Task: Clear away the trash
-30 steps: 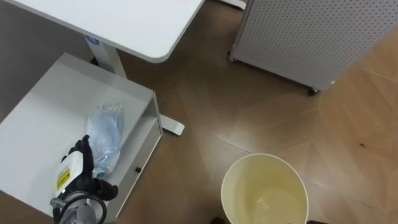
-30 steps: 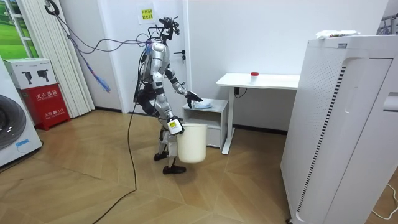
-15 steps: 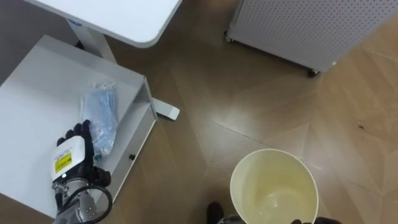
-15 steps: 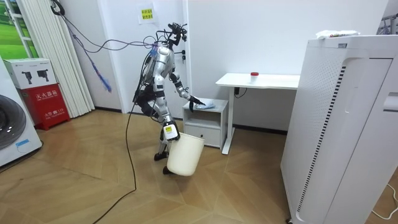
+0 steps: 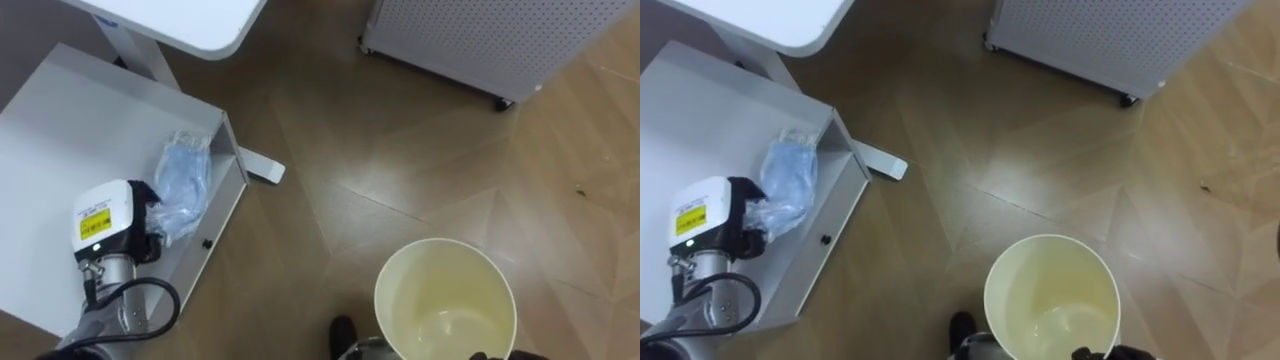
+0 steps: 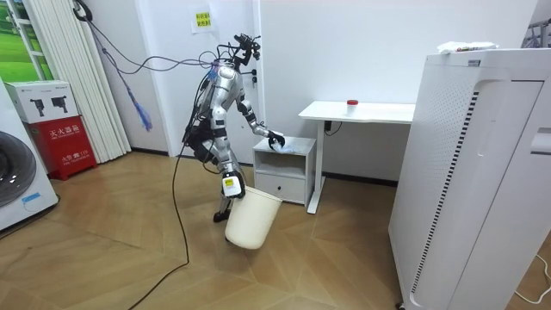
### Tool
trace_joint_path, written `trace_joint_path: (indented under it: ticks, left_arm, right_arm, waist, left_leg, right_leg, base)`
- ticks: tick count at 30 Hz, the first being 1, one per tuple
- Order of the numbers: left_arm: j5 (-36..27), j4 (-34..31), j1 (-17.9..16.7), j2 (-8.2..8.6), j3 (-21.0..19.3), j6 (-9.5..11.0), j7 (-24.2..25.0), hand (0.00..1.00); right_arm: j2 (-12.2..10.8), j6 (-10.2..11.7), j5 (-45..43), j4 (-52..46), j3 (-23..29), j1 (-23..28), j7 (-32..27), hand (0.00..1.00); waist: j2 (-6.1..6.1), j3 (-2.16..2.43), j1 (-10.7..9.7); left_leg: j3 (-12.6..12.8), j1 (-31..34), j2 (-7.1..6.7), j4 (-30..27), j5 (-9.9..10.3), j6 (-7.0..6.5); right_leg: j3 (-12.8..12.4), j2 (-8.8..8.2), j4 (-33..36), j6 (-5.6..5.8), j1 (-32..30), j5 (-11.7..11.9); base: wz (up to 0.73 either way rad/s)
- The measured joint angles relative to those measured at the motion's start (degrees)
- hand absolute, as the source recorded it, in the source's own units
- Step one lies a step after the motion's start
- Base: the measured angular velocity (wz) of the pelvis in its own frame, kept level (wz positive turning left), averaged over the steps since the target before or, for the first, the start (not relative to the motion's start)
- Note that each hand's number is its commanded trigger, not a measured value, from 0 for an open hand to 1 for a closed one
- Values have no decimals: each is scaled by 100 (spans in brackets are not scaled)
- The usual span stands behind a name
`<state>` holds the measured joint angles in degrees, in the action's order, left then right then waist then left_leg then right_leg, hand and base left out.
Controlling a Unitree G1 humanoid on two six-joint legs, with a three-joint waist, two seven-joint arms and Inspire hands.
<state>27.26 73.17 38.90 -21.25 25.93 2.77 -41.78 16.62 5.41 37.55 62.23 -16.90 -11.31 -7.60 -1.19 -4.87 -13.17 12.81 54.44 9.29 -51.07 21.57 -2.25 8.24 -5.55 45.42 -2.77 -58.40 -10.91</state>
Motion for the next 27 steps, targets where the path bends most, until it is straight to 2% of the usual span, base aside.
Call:
trace_joint_path:
  ticks: [6,12,17,20,23,25,27]
  left_arm:
    - [-5,-8,-49,1,-28,-35,-19,100]
    - [-4,6,-292,79,-45,6,-15,100]
    - [-13,2,-542,262,-43,184,1,100]
    - [14,-19,-630,362,-51,396,1,100]
    - [111,-307,-831,553,-62,526,-1,100]
    - [209,-647,-1179,719,-60,673,10,100]
    - [231,-811,-1373,892,-21,718,111,100]
  right_arm:
    - [0,-138,-14,-23,-1,-8,-39,100]
    - [-75,-105,-39,-42,-93,-30,-154,100]
    - [-85,59,-52,65,-219,-98,-198,100]
    - [-145,178,-226,92,-233,-126,-156,100]
    - [-249,399,-398,353,-234,-179,-154,100]
    - [-334,545,-432,461,-234,-181,-152,100]
    - [-332,586,-455,481,-234,-189,-143,100]
  waist:
    - [1,1,-11]
    - [5,-2,-7]
    - [-1,-7,123]
    - [-10,-13,182]
    - [-25,-17,273]
    - [-25,-14,342]
    - [-25,-11,435]
  left_leg:
    - [-28,-64,-5,16,27,6]
    - [18,-322,3,106,32,20]
    - [111,-607,-16,292,17,39]
    - [107,-778,-19,415,5,53]
    - [106,-1049,-81,690,-52,69]
    - [112,-1288,-112,897,-71,79]
    - [138,-1417,-119,1034,-84,87]
  right_leg:
    - [-22,61,-56,25,76,-12]
    - [-36,66,-119,25,290,-13]
    - [-47,55,-249,23,504,0]
    - [-15,58,-382,27,697,5]
    - [53,52,-637,57,985,28]
    - [48,51,-794,74,1202,33]
    - [96,26,-863,84,1300,36]
  base:
    - [-2]
    - [-2]
    - [-5]
    - [1]
    - [5]
    - [-2]
    - [-4]
